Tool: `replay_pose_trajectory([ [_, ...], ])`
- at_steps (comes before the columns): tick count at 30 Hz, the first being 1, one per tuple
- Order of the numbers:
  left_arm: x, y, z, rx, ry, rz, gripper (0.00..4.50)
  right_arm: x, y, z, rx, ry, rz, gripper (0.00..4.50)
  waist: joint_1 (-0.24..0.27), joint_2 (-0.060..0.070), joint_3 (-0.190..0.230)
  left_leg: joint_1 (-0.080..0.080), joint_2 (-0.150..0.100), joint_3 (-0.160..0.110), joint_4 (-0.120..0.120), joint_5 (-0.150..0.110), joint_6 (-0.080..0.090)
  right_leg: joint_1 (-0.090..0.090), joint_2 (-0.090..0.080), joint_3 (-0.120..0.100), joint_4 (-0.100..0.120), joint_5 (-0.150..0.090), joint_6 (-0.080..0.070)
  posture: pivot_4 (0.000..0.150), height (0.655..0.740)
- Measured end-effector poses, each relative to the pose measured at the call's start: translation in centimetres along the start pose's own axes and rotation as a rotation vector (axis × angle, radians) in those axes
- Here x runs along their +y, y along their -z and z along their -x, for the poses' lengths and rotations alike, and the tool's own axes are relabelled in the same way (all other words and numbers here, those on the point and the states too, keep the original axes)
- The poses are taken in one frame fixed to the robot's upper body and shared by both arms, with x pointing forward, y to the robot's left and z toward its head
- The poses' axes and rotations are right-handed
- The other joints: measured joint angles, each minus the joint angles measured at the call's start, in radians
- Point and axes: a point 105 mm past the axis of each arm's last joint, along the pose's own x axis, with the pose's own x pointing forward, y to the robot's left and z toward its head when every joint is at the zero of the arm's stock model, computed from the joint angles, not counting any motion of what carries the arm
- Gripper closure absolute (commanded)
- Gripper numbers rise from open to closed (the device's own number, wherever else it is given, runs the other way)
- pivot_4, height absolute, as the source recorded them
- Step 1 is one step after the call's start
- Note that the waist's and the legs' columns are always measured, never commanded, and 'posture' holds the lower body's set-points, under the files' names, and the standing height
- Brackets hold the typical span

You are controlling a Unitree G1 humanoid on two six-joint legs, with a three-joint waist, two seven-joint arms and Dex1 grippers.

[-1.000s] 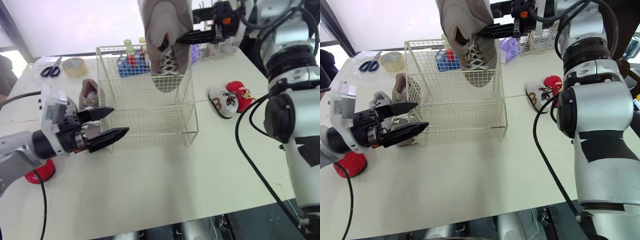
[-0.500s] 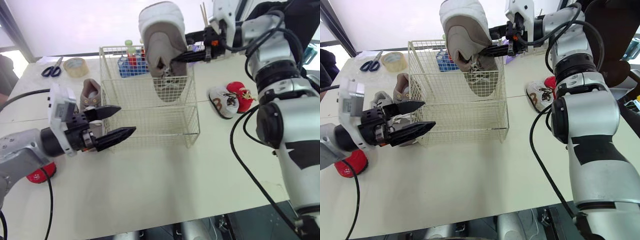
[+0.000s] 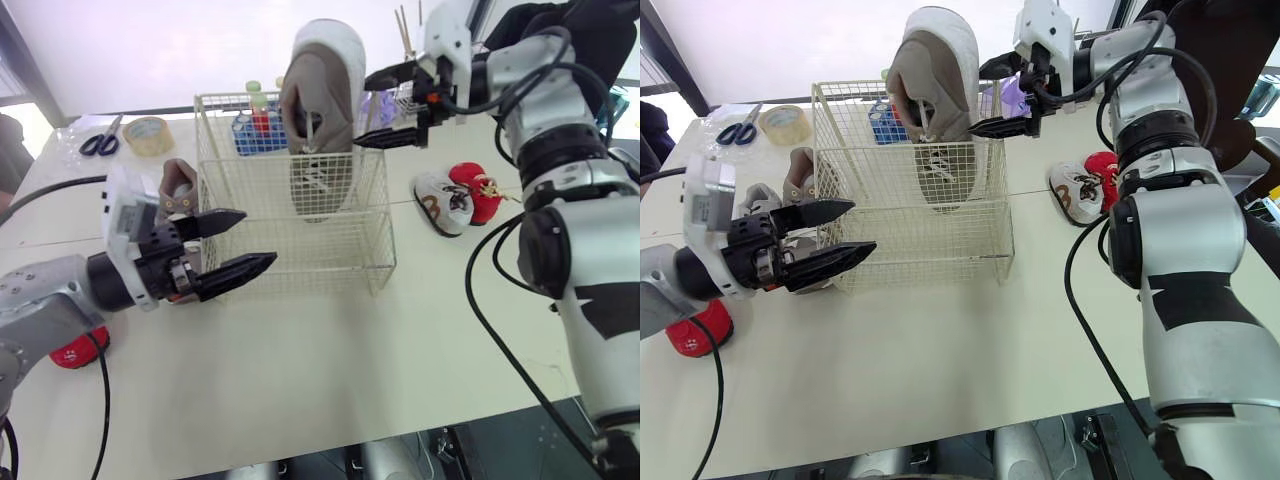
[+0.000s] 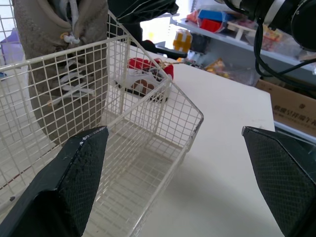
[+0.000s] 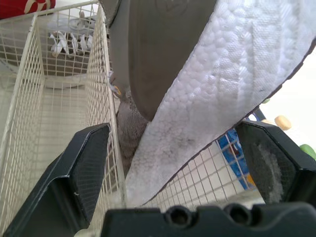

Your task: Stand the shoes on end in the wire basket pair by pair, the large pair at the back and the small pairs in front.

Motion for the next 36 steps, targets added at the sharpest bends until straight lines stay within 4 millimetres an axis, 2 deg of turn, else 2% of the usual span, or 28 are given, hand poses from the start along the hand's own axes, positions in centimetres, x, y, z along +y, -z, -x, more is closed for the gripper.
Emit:
replay_pose_trajectory([
  [9,0.0,0.1,0.0,-0.004,-0.003,0.005,0.0,-1.9,-3.0,3.6,0.004,0.098,0.164,0.04,0.001,0.0,0.0,0.001,0.0,0.0,0.0,0.0,0.0,0.0,0.0,0.0,0.001,0.0,0.0,0.15,0.74],
  [13,0.9,0.2,0.6,0.011,-0.05,0.0,0.0,-1.7,-4.5,5.1,-0.11,0.093,0.146,0.04,0.001,0.0,0.0,0.001,0.0,0.0,0.0,0.0,0.0,0.0,0.001,0.0,0.001,0.0,0.0,0.15,0.74],
  [15,1.7,-0.2,1.3,0.013,-0.092,-0.017,0.0,-0.8,-4.9,5.5,-0.191,0.058,0.105,0.04,0.001,-0.002,-0.001,0.001,0.001,0.0,0.001,0.0,0.0,0.001,0.001,0.0,0.001,0.0,0.0,0.15,0.74],
  [17,3.1,-1.2,2.7,0.008,-0.167,-0.052,0.0,1.1,-4.9,5.4,-0.285,-0.016,0.034,0.04,0.002,-0.002,-0.001,0.003,0.002,0.0,0.001,0.0,0.0,0.002,0.001,-0.001,0.003,0.0,0.0,0.15,0.74],
  [20,5.9,-3.1,5.4,-0.008,-0.315,-0.102,0.0,5.0,-4.6,4.3,-0.387,-0.125,-0.094,0.04,0.005,-0.001,0.0,0.003,0.001,-0.001,0.002,0.0,0.0,0.001,0.001,-0.001,0.006,0.0,0.0,0.15,0.74],
  [22,7.8,-4.2,7.2,-0.006,-0.404,-0.127,0.0,7.0,-5.4,3.6,-0.427,-0.16,-0.139,0.04,0.005,-0.001,0.0,0.004,0.001,-0.001,0.002,0.0,0.001,0.0,0.001,-0.001,0.008,0.0,0.0,0.15,0.74],
  [26,12.0,-5.0,10.3,0.034,-0.584,-0.161,0.0,9.8,-7.1,2.7,-0.458,-0.212,-0.135,0.04,0.005,-0.001,-0.001,0.008,0.002,0.0,0.002,-0.001,0.003,0.003,0.003,-0.002,0.009,0.0,0.0,0.15,0.74],
  [29,15.9,-4.8,12.4,0.056,-0.722,-0.147,0.0,11.5,-6.7,1.4,-0.429,-0.254,-0.148,0.04,0.012,-0.002,-0.001,0.011,0.002,0.001,0.002,-0.001,0.003,0.006,0.007,-0.002,0.009,0.0,0.0,0.15,0.74],
  [32,19.2,-4.1,12.5,0.065,-0.799,-0.085,0.0,12.4,-6.5,0.6,-0.398,-0.276,-0.116,0.04,0.029,-0.002,-0.001,0.011,0.003,0.001,0.003,-0.001,0.003,0.006,0.008,-0.001,0.009,0.0,0.0,0.15,0.74],
  [36,22.6,-1.8,10.8,0.114,-0.838,0.027,0.0,12.7,-6.5,0.1,-0.387,-0.276,-0.102,0.04,0.041,-0.005,-0.002,0.01,0.003,0.002,0.004,-0.002,0.004,0.006,0.009,-0.001,0.009,0.0,0.0,0.15,0.74],
])
